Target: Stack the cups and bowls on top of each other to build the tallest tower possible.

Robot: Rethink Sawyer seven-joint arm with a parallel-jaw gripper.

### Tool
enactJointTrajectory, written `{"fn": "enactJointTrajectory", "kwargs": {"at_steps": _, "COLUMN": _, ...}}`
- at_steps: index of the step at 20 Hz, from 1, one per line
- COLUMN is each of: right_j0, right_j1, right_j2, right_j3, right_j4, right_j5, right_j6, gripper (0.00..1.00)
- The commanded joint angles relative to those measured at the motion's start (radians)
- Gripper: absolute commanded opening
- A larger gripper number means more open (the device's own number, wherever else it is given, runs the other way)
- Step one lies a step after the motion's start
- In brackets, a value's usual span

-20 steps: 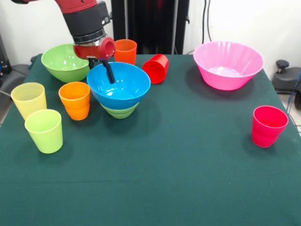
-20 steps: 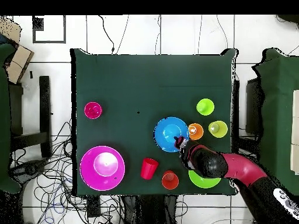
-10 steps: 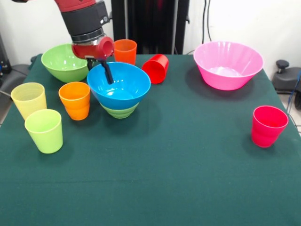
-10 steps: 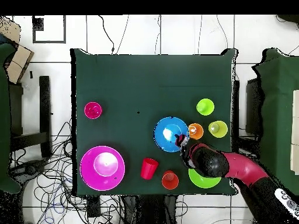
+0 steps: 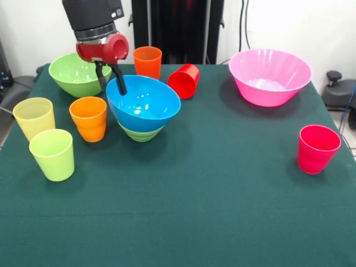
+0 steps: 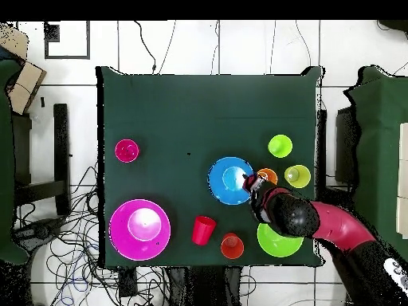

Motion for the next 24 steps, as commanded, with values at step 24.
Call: {"fn": "enactJointTrajectory", "kwargs": {"at_steps": 24, "right_j0": 0.092, "right_j1": -0.112, "right_j2": -0.008, "right_j3": -0.037, "right_j4": 0.131, "right_j5": 0.254, "right_j6": -0.087, "gripper": 1.0}}
